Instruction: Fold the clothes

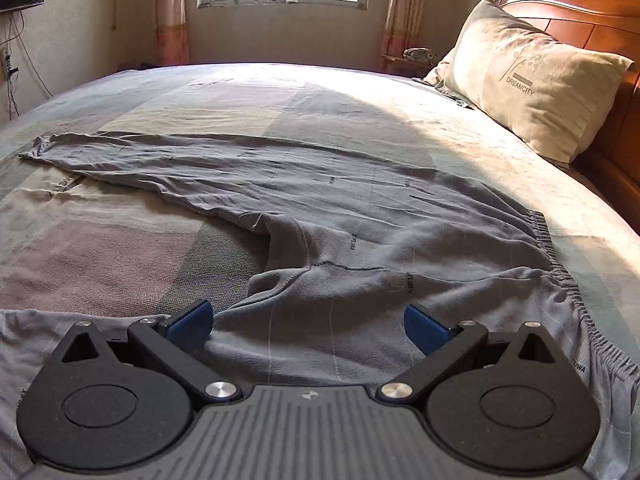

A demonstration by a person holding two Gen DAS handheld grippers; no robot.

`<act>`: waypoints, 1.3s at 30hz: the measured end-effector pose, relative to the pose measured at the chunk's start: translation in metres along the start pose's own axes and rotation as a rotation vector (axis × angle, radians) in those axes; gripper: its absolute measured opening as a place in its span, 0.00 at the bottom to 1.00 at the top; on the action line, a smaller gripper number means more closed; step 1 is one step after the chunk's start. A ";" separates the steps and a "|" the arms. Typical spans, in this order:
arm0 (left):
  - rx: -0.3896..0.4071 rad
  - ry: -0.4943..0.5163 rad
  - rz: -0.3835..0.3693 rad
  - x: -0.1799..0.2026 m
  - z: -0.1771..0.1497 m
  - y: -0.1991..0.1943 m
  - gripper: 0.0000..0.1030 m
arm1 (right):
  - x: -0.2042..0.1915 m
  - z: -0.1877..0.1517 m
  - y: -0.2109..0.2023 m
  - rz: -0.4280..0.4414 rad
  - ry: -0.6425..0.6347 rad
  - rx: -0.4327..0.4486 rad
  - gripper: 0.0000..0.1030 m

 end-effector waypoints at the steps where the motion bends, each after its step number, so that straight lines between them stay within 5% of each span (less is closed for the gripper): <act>1: -0.001 0.000 -0.005 0.001 0.000 0.000 0.99 | 0.001 -0.001 0.000 -0.019 0.012 -0.005 1.00; 4: -0.005 -0.001 -0.021 0.002 -0.002 0.002 0.99 | -0.006 -0.008 0.007 -0.038 0.024 -0.056 1.00; 9: -0.029 -0.032 -0.033 0.000 -0.006 0.001 0.99 | -0.044 -0.006 -0.007 0.167 -0.074 -0.027 1.00; 12: -0.035 -0.038 -0.047 0.002 0.003 0.000 0.99 | -0.042 -0.001 -0.016 0.142 -0.097 0.020 1.00; 20: -0.016 0.055 -0.226 0.049 0.092 0.017 0.99 | -0.010 -0.021 -0.020 0.127 -0.015 0.021 1.00; 26: -0.090 -0.050 -0.524 0.120 0.193 0.074 0.99 | 0.003 -0.037 -0.026 0.168 0.056 0.032 1.00; 30: -0.166 -0.092 -0.616 0.176 0.234 0.139 0.99 | 0.011 -0.043 -0.031 0.187 0.085 0.038 1.00; 34: -0.258 -0.134 -0.659 0.208 0.235 0.189 0.99 | 0.026 -0.043 -0.033 0.197 0.141 0.024 1.00; 39: -0.353 -0.226 -0.640 0.198 0.210 0.220 0.99 | 0.043 -0.043 -0.033 0.206 0.221 0.013 1.00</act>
Point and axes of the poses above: each gripper's, at about its wrist camera, not at the fingertips, and y roughly the way its jaws point, x to its right, z to its top, the point moved 5 cm from there along y, roughly the way its jaws point, and after that the axes turned 3 degrees about x, right-handed, at the moved point
